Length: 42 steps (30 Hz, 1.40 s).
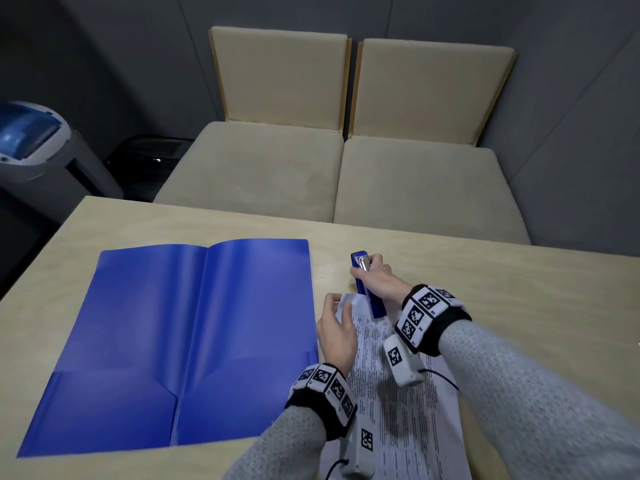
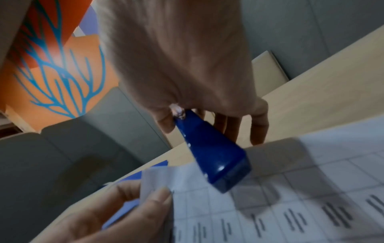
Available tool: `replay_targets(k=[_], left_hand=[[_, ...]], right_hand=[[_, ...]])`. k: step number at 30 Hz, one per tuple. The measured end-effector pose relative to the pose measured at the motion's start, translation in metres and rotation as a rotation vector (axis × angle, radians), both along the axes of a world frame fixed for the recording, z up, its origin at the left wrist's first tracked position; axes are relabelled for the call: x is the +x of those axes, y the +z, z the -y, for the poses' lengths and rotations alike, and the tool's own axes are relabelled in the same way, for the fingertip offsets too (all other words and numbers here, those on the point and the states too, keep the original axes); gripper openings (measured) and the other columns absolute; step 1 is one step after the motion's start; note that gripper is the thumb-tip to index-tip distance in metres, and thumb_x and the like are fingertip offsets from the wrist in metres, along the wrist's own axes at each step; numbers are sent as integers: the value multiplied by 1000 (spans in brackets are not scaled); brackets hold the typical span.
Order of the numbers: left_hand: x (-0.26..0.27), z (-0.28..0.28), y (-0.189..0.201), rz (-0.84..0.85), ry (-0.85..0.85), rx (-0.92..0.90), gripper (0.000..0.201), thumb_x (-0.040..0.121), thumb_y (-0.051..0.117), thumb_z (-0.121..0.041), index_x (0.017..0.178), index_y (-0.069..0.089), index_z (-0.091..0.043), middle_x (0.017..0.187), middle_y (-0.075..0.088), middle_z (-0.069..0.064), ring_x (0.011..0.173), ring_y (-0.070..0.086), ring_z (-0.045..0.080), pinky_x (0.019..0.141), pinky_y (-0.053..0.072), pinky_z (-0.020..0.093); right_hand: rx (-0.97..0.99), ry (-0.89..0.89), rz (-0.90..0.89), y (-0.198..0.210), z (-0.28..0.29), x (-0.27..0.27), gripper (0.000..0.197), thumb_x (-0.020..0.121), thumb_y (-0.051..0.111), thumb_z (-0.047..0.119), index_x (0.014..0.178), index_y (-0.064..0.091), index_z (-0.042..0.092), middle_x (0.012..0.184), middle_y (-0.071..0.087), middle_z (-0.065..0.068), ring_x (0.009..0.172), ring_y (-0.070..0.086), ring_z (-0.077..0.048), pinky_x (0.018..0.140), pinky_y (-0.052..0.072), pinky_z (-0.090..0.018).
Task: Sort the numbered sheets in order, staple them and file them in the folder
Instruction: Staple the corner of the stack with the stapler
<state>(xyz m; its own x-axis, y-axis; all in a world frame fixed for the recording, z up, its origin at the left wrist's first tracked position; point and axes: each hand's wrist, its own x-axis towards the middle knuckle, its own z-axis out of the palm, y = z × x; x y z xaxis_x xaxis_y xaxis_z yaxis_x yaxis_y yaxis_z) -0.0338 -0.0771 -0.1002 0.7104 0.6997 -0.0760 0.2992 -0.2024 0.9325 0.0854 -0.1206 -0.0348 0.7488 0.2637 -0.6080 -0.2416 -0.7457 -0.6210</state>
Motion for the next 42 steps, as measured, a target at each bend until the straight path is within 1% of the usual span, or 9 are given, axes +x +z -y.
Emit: replay_targets(k=[3, 7, 9, 17, 22, 27, 31, 35, 42], left_hand=[[1, -1, 0, 10, -2, -49, 12, 96, 50, -27, 90, 51, -17, 70, 54, -1, 59, 44, 6, 56, 34, 15], [4, -10, -5, 1, -18, -220, 6, 92, 56, -21, 87, 55, -17, 79, 61, -1, 74, 56, 14, 67, 43, 26], [6, -14, -6, -11, -21, -310, 7, 89, 59, -17, 83, 56, -18, 74, 59, -4, 70, 53, 14, 65, 42, 25], [10, -26, -1, -25, 45, -479, 10, 84, 68, -15, 88, 59, -15, 79, 65, 5, 76, 64, 23, 77, 53, 43], [14, -26, 3, -92, 120, -478, 19, 79, 72, -15, 84, 56, -21, 74, 69, 13, 71, 67, 25, 77, 54, 45], [11, -30, 5, -164, 78, -471, 20, 74, 76, -23, 83, 58, -25, 74, 71, 5, 74, 70, 23, 78, 54, 47], [-2, -26, 5, -204, 67, -409, 16, 82, 68, -27, 91, 56, -22, 75, 67, -3, 76, 64, 14, 77, 50, 33], [-13, -21, 7, -213, 140, -355, 5, 86, 60, -16, 84, 57, -19, 72, 60, -5, 73, 58, 13, 67, 41, 25], [-11, -17, 2, -163, 180, -422, 16, 87, 60, -10, 79, 56, -23, 83, 64, 3, 84, 63, 22, 84, 52, 39]], right_hand=[[45, -14, -21, -3, -4, -4, 42, 91, 49, 40, 120, 35, 13, 119, 42, -12, 99, 49, -25, 83, 37, -32], [25, -141, 57, -11, -8, -7, 39, 89, 45, 43, 111, 38, 12, 115, 57, -16, 102, 57, -33, 87, 43, -39], [-18, -165, 111, -14, -12, -9, 40, 91, 43, 41, 112, 41, 7, 114, 58, -18, 103, 56, -35, 86, 42, -39], [-96, -60, 226, -21, -32, -14, 38, 92, 40, 43, 108, 44, 9, 112, 61, -19, 104, 56, -37, 79, 39, -38], [-61, -58, 214, -28, -39, -15, 39, 91, 40, 45, 105, 45, 10, 107, 62, -17, 98, 57, -36, 79, 41, -39], [-30, -132, 179, -33, -36, -12, 38, 91, 40, 44, 107, 45, 10, 108, 60, -17, 91, 54, -33, 77, 40, -37], [-29, -127, 177, -35, -35, -12, 39, 92, 41, 44, 109, 45, 9, 110, 60, -19, 96, 55, -34, 75, 37, -36], [-37, -124, 167, -35, -36, -13, 40, 92, 40, 44, 110, 44, 8, 112, 59, -19, 97, 54, -34, 76, 37, -36], [-81, -74, 204, -33, -49, -16, 39, 92, 39, 42, 108, 43, 7, 110, 60, -19, 99, 55, -36, 74, 36, -36]])
